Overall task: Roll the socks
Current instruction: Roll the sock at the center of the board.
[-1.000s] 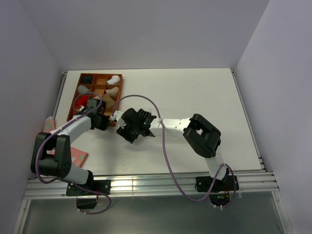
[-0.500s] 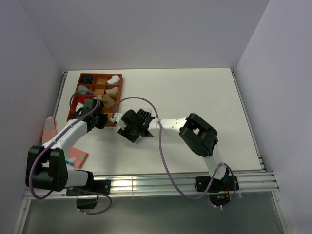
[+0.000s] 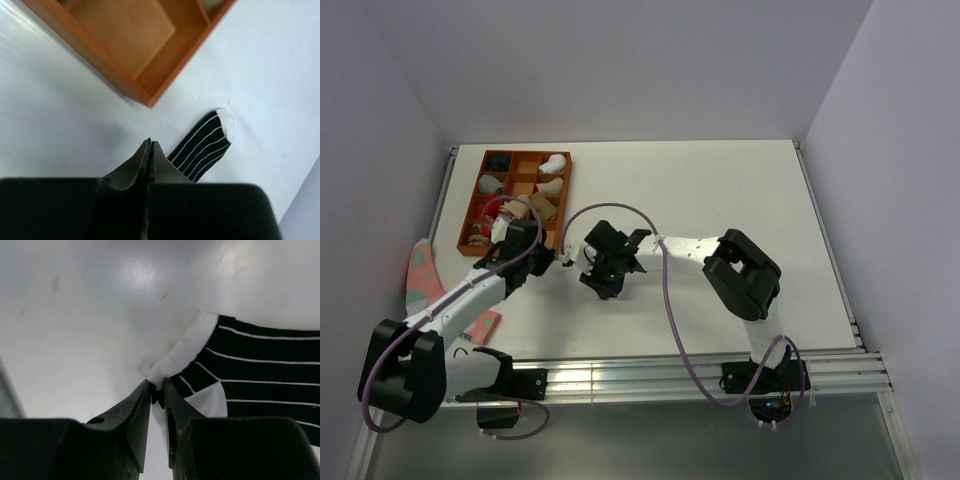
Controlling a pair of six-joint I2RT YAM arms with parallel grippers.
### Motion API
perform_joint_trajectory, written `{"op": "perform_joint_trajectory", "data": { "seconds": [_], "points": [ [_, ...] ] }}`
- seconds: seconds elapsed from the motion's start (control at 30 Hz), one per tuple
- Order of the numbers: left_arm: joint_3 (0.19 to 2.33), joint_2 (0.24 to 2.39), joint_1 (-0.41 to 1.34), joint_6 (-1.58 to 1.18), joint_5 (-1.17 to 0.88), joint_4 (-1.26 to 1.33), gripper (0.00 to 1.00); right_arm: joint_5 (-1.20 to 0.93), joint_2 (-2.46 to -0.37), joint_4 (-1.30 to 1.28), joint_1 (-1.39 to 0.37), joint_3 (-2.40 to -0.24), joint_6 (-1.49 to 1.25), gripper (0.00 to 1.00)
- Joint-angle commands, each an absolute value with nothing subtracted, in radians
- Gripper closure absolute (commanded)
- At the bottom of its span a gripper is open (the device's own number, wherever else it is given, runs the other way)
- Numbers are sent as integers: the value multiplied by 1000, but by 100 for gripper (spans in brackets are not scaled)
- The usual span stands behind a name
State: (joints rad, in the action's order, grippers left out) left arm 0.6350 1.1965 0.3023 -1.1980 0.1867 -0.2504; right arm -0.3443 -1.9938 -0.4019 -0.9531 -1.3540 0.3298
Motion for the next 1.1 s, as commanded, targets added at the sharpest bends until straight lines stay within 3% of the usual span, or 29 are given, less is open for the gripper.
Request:
{"op": "perform_joint_trajectory", "data": {
  "seconds": [0.0, 0.33, 0.4, 0.57, 0.8, 1.07],
  "points": [
    [554, 1170, 382, -1207, 275, -76, 94, -589, -1940, -661, -907, -1356, 460, 76],
    [281, 1168, 613, -1170, 351, 385, 89, -934, -2052, -1067, -732, -1491, 691, 78],
    [249, 1148, 650, -1123, 354, 489, 83, -962, -2084, -1175, -691, -1552, 721, 78],
    [192, 1132, 707, -994, 321, 655, 80, -1006, -2161, -1316, -664, -1638, 782, 78],
    [143, 1138, 738, -804, 171, 895, 76, -991, -2279, -1319, -661, -1723, 698, 77],
    [132, 1328, 764, -775, 9, 1124, 75, -933, -2324, -1243, -658, -1755, 569, 77]
  ]
}}
